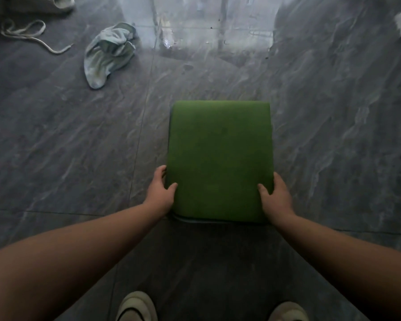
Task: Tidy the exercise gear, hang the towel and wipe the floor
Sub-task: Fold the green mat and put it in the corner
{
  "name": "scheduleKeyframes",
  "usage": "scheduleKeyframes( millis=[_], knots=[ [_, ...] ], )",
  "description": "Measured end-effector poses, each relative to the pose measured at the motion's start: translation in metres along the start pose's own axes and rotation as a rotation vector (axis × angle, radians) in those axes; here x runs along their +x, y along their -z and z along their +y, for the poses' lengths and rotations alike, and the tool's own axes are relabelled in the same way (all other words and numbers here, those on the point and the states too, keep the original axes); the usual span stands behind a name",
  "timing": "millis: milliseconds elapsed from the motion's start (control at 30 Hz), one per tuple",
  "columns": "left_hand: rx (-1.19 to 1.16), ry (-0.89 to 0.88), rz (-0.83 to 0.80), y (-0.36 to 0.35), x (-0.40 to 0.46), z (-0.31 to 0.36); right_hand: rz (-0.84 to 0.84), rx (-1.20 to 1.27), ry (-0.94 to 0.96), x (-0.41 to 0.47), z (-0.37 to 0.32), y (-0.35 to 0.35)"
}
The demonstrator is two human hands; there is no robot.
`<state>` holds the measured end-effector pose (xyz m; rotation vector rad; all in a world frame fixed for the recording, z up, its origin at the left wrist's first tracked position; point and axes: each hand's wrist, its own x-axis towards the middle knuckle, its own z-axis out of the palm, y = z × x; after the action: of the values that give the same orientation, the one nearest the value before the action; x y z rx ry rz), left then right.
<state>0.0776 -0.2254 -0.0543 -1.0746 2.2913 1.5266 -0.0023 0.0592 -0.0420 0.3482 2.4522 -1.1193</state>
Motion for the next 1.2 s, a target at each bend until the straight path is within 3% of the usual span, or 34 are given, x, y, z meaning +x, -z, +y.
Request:
scheduleKeyframes(
  millis=[133, 233, 400, 567, 700, 833, 1000, 1200],
  knots=[
    [-0.086, 0.217, -0.122, -0.004, 0.003, -0.002, -0.081, 0.036, -0.172, 0.011, -0.009, -0.001],
    [-0.144, 0.336, -0.163, -0.007, 0.007, 0.000, -0.172, 0.038, -0.195, 0.012, -0.010, 0.000],
    [0.180, 0.246, -0.089, -0.006, -0.006, -0.003, -0.229, -0.009, -0.173, 0.003, -0.002, 0.008],
    [0.366, 0.310, -0.217, 0.002, -0.050, -0.034, -0.312, -0.111, -0.238, -0.046, 0.021, 0.007],
    [0.258, 0.378, -0.224, 0.004, -0.044, -0.032, -0.242, -0.112, -0.301, -0.037, 0.013, 0.002],
    [0.050, 0.276, -0.096, 0.012, -0.004, 0.007, -0.147, -0.005, -0.168, -0.001, -0.017, -0.001],
    [-0.226, 0.246, -0.154, 0.016, 0.026, 0.025, -0.187, -0.040, -0.063, 0.029, -0.029, 0.000],
    [-0.027, 0.131, -0.034, 0.008, 0.019, 0.017, -0.195, -0.058, 0.047, 0.022, -0.017, 0.009]
  ],
)
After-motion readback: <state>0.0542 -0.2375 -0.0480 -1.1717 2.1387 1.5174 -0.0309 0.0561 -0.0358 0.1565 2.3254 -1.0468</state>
